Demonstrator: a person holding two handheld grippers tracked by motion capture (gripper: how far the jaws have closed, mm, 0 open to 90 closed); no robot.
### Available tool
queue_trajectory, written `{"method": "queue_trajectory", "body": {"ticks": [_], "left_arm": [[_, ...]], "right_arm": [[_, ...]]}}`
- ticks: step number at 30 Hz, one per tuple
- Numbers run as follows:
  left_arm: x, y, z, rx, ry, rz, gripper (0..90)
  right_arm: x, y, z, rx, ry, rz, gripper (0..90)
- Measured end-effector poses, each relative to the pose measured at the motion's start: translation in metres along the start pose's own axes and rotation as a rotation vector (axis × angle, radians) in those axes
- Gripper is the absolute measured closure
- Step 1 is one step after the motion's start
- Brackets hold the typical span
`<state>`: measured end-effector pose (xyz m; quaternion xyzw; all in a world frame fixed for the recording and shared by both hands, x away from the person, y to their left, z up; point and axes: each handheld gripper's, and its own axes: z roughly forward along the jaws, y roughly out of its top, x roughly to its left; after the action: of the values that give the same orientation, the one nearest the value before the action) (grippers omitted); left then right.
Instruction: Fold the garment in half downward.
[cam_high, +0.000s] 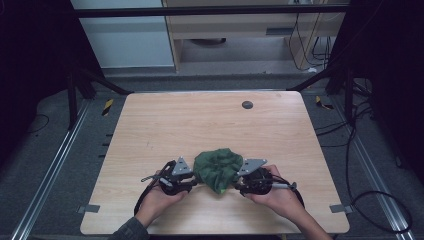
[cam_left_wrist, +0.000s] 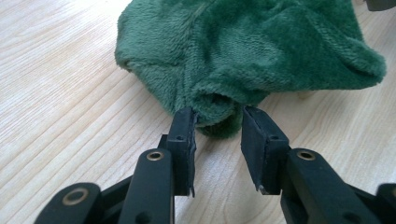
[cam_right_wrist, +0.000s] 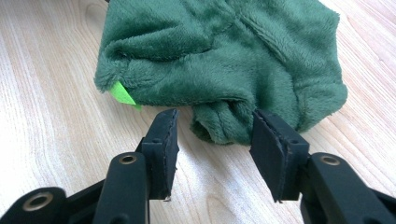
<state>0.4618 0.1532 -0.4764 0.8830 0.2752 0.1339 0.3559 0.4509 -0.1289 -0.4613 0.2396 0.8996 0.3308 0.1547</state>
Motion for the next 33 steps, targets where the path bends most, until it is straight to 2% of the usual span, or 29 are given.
{"method": "queue_trajectory", "body": {"ticks": [10,16,24,30,33], "left_arm": [[-0.003,0.000,-0.001,-0.008,0.002,0.000,62.4],[-0.006,0.000,-0.001,-0.003,0.009,0.002,55.5],[-0.010,0.000,-0.003,0.009,0.030,0.001,42.3],[-0.012,0.000,-0.004,0.019,0.026,-0.024,24.1],[-0.013,0.000,-0.006,0.017,0.022,-0.036,17.3]], "right_arm": [[0.000,-0.001,-0.001,0.003,-0.011,0.004,45.8],[0.001,-0.002,-0.002,0.006,-0.014,0.004,41.3],[0.004,-0.006,-0.003,0.023,-0.027,0.016,26.4],[0.005,-0.009,-0.004,0.035,-0.032,0.032,11.8],[0.005,-0.010,-0.006,0.032,-0.038,0.032,8.4]]}}
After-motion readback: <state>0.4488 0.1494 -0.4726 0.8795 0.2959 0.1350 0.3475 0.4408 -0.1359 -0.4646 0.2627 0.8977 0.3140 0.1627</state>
